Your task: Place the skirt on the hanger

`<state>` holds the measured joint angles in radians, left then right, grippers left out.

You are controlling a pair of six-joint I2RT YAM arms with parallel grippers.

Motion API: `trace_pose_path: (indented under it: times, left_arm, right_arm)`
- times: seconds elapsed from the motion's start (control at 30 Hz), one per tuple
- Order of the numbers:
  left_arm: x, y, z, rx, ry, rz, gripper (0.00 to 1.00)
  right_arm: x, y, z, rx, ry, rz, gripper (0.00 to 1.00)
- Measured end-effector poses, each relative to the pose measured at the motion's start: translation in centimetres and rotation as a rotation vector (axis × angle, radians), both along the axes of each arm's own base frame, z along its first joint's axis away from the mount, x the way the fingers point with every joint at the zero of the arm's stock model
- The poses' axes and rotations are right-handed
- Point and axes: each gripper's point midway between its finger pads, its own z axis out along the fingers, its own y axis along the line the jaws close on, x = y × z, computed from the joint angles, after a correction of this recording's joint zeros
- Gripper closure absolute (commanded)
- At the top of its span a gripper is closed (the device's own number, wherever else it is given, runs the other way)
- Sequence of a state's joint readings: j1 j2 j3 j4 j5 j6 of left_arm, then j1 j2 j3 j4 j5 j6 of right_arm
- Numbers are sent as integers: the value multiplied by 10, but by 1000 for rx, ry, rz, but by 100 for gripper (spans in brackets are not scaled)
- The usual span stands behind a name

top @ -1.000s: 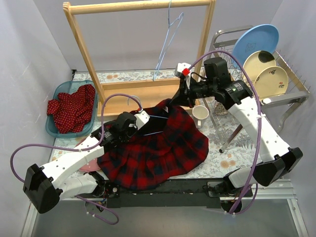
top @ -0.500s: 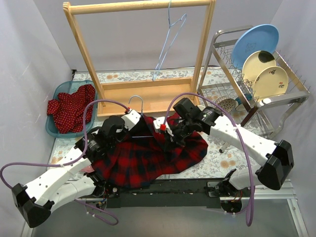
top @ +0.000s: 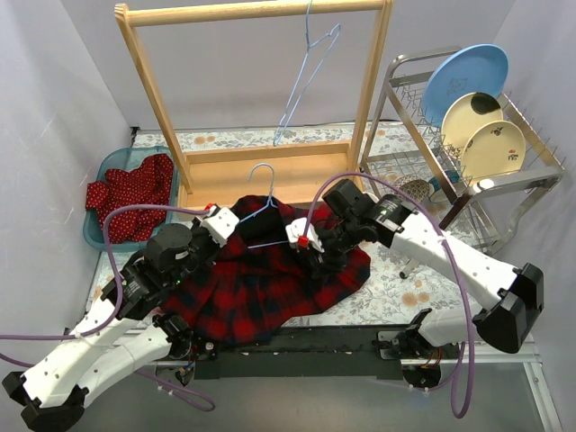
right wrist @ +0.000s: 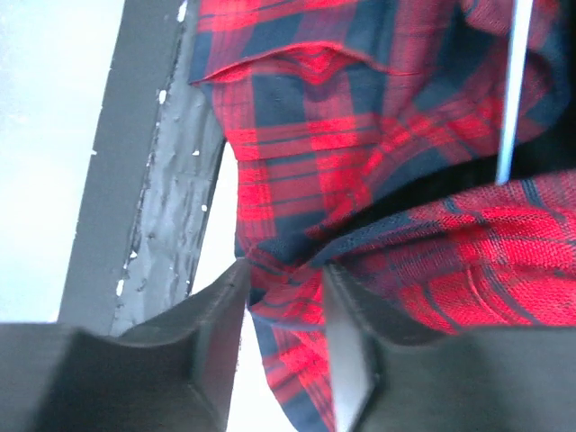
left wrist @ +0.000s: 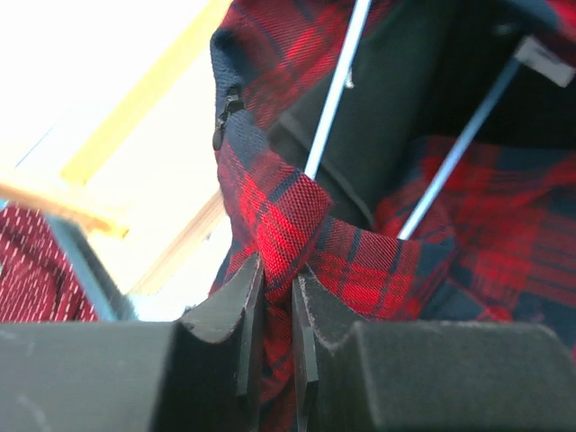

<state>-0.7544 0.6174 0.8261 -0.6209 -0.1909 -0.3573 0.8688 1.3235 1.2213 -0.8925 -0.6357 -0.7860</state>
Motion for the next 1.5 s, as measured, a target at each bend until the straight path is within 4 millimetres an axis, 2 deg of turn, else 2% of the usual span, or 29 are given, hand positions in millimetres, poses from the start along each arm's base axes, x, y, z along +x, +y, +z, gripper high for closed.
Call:
trace_pose_path:
  times: [0.1,0.23,0.37,0.47,0.57,0.7,0.83,1.03,1.13,1.23,1.33,1.37,1.47,1.5]
  left_arm:
    - [-3,-7,4,-23,-6,-41,100]
    - [-4,-14,3,-28,0,-80,100]
    - [-8,-18,4,-29,-5,-115,100]
    - [-11,-20,3,-31,-14,-142,100]
    - [-14,-22,2,-32,-20,-165,100]
    - [-19,-24,2,-37,-26,-201,100]
    - [-20,-26,8,-50,-45,-217,100]
    - [-22,-28,12,-70,-64,-231,100]
    - [-23,-29,9,-70,-61,-238,100]
    - [-24,-29,8,-76,-65,-244,100]
    - [-26,-29,8,-87,-76,-248,100]
    - [-26,-29,8,-91,-79,-250,100]
    - [-28,-29,8,-104,-90,-255,100]
    - [-29,-28,7,-105,-90,-256,100]
  right_arm:
    - [10,-3,25,34,-46,-35,39]
    - [37,-10,76,138,-152,-127,35]
    - [71,-34,114,210,-240,-260,30]
    - [106,-59,124,222,-281,-368,31]
    - [133,-71,113,200,-275,-393,31]
    - [141,-61,71,151,-164,-290,30]
    - [134,-49,42,121,-84,-190,30]
    - [99,-17,29,127,-65,-16,30]
    - [92,-7,21,120,-44,30,32]
    - [93,1,10,118,-13,45,40]
    - [91,7,5,141,13,66,61]
    - [90,8,3,150,23,75,80]
    - [83,10,-2,169,59,97,99]
    - [82,10,-3,174,72,98,99]
